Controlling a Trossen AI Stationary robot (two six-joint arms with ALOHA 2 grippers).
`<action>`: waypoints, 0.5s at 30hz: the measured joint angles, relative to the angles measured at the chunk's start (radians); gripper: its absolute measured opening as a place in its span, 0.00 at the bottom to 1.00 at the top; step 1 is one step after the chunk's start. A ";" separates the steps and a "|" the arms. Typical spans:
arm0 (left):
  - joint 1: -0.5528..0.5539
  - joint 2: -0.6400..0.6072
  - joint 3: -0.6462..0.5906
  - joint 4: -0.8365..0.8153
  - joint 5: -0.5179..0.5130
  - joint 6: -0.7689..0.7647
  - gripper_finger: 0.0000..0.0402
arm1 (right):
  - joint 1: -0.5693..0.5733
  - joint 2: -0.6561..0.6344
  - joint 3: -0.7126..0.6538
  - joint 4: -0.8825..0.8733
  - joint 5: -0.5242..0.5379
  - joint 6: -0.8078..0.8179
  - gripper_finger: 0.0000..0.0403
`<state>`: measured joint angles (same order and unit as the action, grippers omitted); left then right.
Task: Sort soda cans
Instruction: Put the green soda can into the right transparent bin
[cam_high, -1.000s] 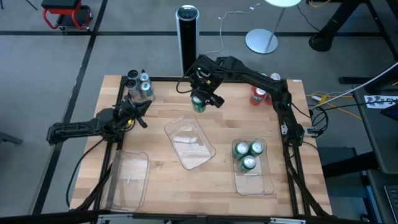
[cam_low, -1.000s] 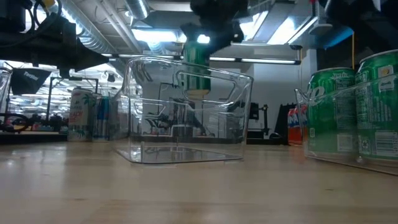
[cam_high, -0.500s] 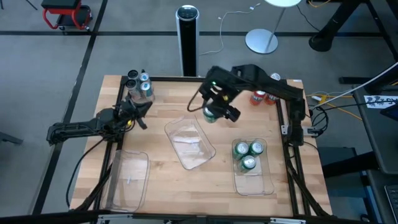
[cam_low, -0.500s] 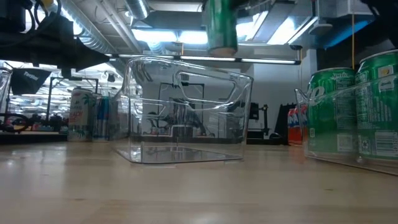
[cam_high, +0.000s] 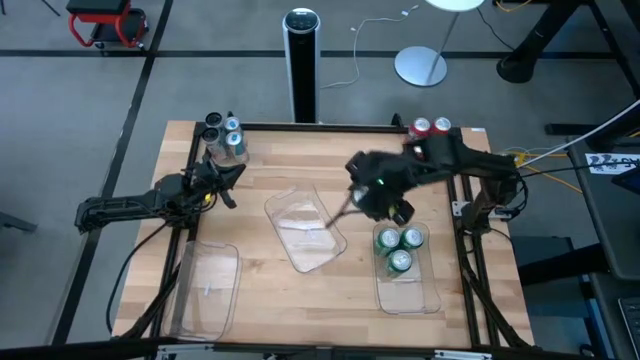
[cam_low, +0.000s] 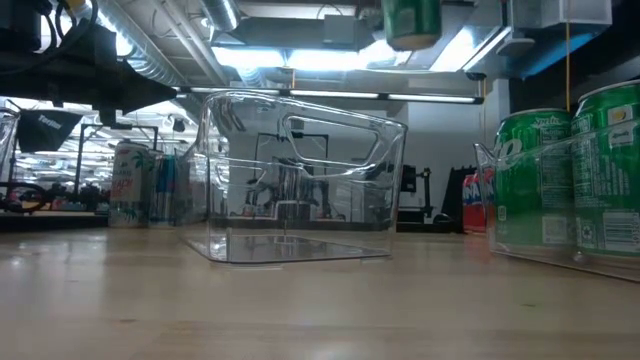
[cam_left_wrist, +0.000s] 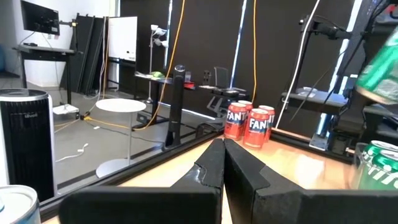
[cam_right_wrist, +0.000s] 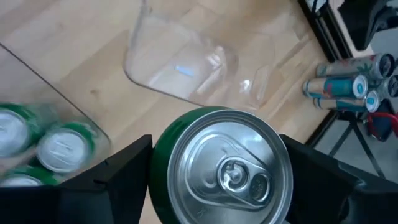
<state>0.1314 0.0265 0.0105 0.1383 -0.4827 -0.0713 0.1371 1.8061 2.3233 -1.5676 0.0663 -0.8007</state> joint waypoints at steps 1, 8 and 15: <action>0.000 0.000 0.000 0.000 0.000 0.000 0.00 | 0.021 -0.010 -0.009 -0.001 0.017 0.025 0.75; 0.000 0.000 0.000 0.011 0.000 -0.004 0.00 | 0.156 -0.113 -0.177 -0.004 0.129 0.236 0.75; 0.000 0.000 0.000 0.039 0.000 0.008 0.00 | 0.310 -0.227 -0.397 0.045 0.188 0.495 0.75</action>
<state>0.1314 0.0265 0.0105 0.1772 -0.4824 -0.0630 0.4467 1.5788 1.9264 -1.5224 0.2548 -0.3055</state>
